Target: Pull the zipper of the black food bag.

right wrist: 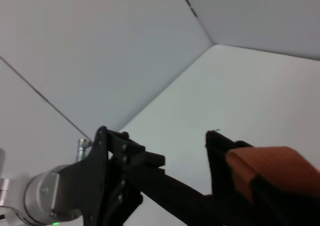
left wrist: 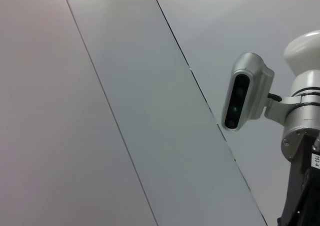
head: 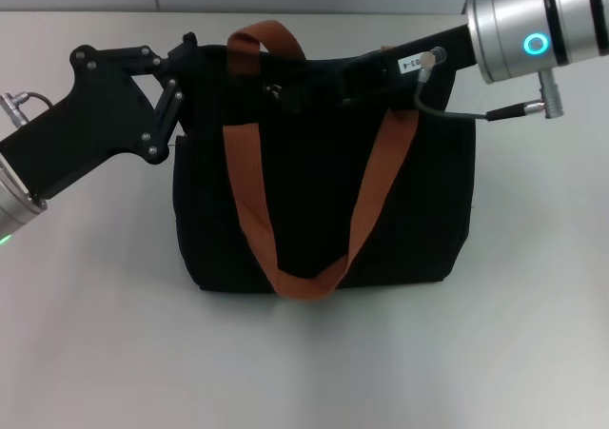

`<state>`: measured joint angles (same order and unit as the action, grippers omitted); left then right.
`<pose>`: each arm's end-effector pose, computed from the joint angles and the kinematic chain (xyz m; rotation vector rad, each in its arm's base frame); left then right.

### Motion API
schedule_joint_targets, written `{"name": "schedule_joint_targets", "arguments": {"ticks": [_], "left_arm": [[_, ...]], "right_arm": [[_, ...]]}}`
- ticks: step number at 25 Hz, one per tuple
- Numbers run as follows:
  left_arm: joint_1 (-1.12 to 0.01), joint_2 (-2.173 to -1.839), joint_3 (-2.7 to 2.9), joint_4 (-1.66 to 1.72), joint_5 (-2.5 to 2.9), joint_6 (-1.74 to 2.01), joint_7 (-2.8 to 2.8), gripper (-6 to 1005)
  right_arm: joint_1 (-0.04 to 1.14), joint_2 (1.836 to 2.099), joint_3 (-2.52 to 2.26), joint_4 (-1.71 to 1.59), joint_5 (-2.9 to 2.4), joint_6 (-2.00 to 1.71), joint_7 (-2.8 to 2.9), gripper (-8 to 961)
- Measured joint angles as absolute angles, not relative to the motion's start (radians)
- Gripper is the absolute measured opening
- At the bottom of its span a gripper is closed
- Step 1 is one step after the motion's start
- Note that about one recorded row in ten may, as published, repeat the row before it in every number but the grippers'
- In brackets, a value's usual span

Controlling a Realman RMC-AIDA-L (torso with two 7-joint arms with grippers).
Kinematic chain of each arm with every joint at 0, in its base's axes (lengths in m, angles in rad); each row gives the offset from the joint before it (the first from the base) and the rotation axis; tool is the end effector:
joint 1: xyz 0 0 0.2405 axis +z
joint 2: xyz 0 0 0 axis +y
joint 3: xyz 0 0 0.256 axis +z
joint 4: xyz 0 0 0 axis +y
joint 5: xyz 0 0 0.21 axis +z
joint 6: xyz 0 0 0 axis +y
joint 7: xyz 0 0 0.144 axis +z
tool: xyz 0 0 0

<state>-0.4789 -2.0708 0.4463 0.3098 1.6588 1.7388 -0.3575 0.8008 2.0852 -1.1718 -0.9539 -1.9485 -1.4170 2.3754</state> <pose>-0.2638 0.3025 0.0129 -2.1337 0.2427 -0.9852 0.0998 0.3871 -0.0249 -2.8766 1.1249 0.4637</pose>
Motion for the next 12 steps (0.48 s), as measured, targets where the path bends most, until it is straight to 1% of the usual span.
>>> {"name": "schedule_joint_targets", "arguments": {"ticks": [12], "left_arm": [[-0.482,-2.07,0.445,0.31,1.651,1.719,-0.356,37]], "right_arm": [[0.72,2.083,-1.169,-1.058,-1.989,-1.423,2.424,-1]]}}
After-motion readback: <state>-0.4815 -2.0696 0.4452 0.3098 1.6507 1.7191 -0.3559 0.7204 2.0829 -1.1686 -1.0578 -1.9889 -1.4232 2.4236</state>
